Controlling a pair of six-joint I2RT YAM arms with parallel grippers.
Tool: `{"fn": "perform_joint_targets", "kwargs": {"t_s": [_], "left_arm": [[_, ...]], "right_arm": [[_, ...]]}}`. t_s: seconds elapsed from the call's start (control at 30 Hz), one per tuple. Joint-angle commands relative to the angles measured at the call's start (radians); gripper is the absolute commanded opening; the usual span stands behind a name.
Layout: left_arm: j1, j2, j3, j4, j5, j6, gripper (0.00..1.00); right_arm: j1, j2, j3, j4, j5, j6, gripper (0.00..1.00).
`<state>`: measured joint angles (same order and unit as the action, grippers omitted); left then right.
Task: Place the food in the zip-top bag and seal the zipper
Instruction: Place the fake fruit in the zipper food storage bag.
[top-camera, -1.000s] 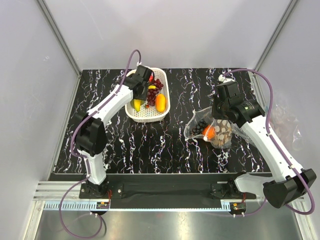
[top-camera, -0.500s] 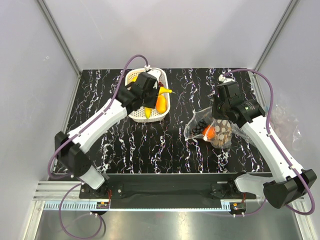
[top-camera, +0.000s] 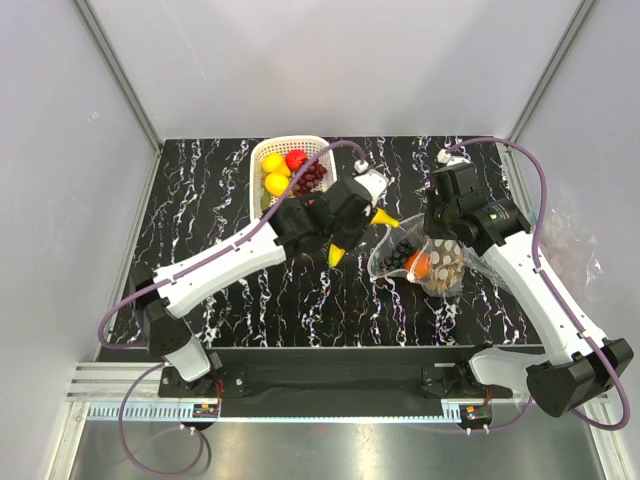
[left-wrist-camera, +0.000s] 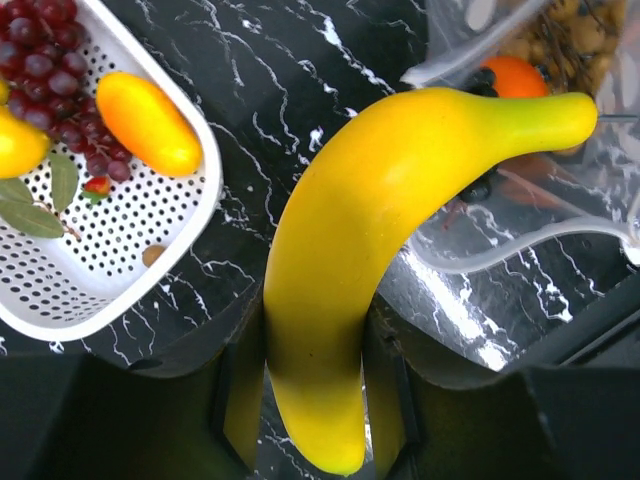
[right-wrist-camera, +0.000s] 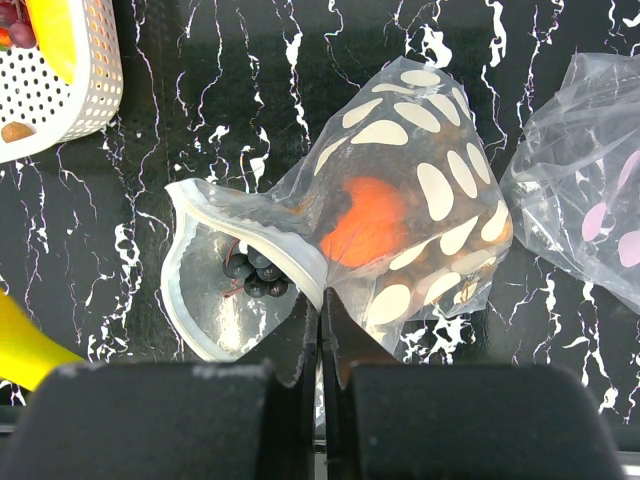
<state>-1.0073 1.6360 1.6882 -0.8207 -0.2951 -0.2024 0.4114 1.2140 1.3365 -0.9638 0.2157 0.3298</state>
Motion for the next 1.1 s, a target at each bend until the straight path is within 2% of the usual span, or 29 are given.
{"fn": "perform_joint_targets", "kwargs": {"t_s": [0.0,0.17,0.6,0.7,0.83,0.97,1.07], "left_arm": [[-0.04,0.028,0.079,-0.015,-0.074,0.032,0.16],[-0.08,0.096,0.132,-0.044,-0.114,0.037,0.16],[-0.139,0.352,0.353,-0.167,-0.363,0.014,0.14],[-0.157,0.404,0.415,-0.183,-0.354,0.027,0.14],[-0.185,0.418,0.413,-0.147,-0.337,0.047,0.14],[-0.189,0.381,0.346,-0.051,-0.273,0.063,0.15],[-0.189,0.351,0.294,0.018,-0.167,0.078,0.15]], "right_arm": [[-0.003,-0.027,0.039,0.016,0.001,0.011,0.0],[-0.002,-0.036,0.041,0.016,0.001,0.018,0.0],[-0.002,-0.042,0.035,0.014,-0.01,0.025,0.0],[-0.002,-0.048,0.035,0.011,-0.012,0.026,0.0],[-0.003,-0.053,0.027,0.023,-0.006,0.032,0.0],[-0.003,-0.071,0.004,0.045,0.001,0.044,0.0],[-0.003,-0.079,-0.022,0.072,-0.007,0.06,0.0]]}}
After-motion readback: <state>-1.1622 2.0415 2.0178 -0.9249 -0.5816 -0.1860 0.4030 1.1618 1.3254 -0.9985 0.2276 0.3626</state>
